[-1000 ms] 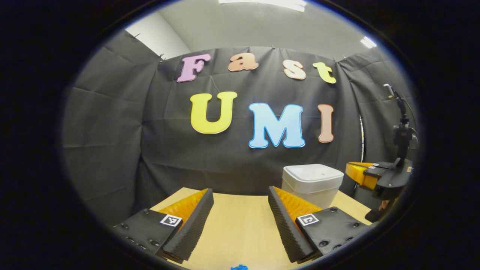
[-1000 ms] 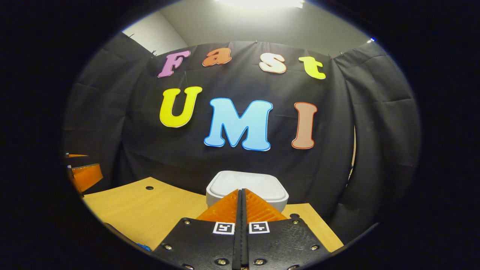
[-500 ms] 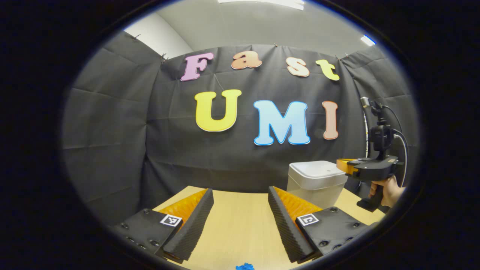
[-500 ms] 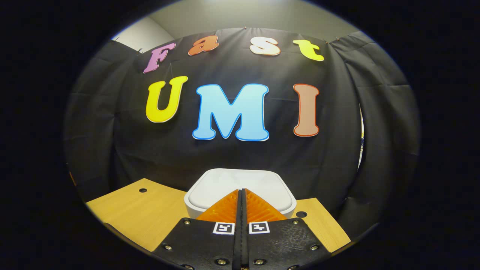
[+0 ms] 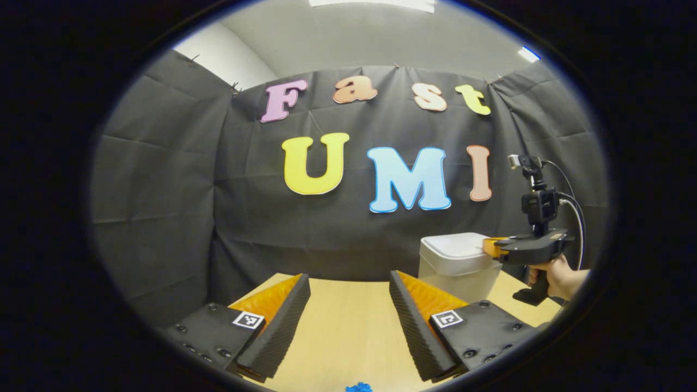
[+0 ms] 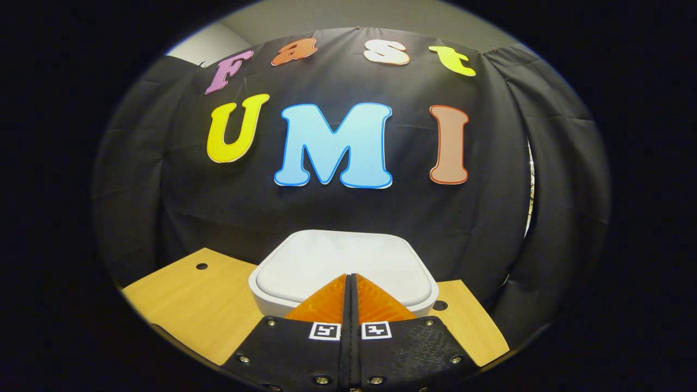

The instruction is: Press the lid of the desktop garbage bin to open it, pick up the crumpled paper on the desktop and throw it into the bin, then pick up the pop can on the desktop and drop it into the bin, and finally close the garbage bin lid.

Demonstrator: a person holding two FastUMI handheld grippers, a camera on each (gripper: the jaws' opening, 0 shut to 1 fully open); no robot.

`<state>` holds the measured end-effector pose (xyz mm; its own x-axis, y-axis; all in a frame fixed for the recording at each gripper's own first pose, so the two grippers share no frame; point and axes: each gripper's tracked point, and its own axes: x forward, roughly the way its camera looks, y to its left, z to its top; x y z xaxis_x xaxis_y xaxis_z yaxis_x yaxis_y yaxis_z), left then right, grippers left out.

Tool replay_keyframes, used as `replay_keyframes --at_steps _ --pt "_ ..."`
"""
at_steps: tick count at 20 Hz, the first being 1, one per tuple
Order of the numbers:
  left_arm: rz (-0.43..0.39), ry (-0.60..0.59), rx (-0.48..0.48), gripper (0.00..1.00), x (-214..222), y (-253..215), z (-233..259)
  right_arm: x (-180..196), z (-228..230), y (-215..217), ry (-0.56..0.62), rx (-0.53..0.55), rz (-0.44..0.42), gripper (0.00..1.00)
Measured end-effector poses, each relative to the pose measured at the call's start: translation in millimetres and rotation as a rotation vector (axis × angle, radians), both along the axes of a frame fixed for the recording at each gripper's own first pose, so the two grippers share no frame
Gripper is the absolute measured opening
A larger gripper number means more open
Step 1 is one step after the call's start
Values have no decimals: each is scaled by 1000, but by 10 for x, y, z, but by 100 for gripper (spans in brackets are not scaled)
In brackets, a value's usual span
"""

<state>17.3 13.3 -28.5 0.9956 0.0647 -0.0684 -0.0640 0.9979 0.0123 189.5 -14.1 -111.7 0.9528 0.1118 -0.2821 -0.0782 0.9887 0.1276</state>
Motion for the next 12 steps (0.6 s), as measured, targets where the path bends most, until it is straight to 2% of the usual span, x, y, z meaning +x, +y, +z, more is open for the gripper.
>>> replay_keyframes --at_steps 7,9,10,12 --pt "6 -2 -7 97 18 9 4 0 -44 3 15 75 1 0" --pt "1 -7 -9 94 9 -12 19 19 -26 -6 23 73 -6 0" --pt "-1 -7 -12 97 -3 -16 20 27 35 -11 15 71 -9 0" --pt "-6 -7 -22 96 -28 -23 10 40 112 -30 17 75 -9 0"
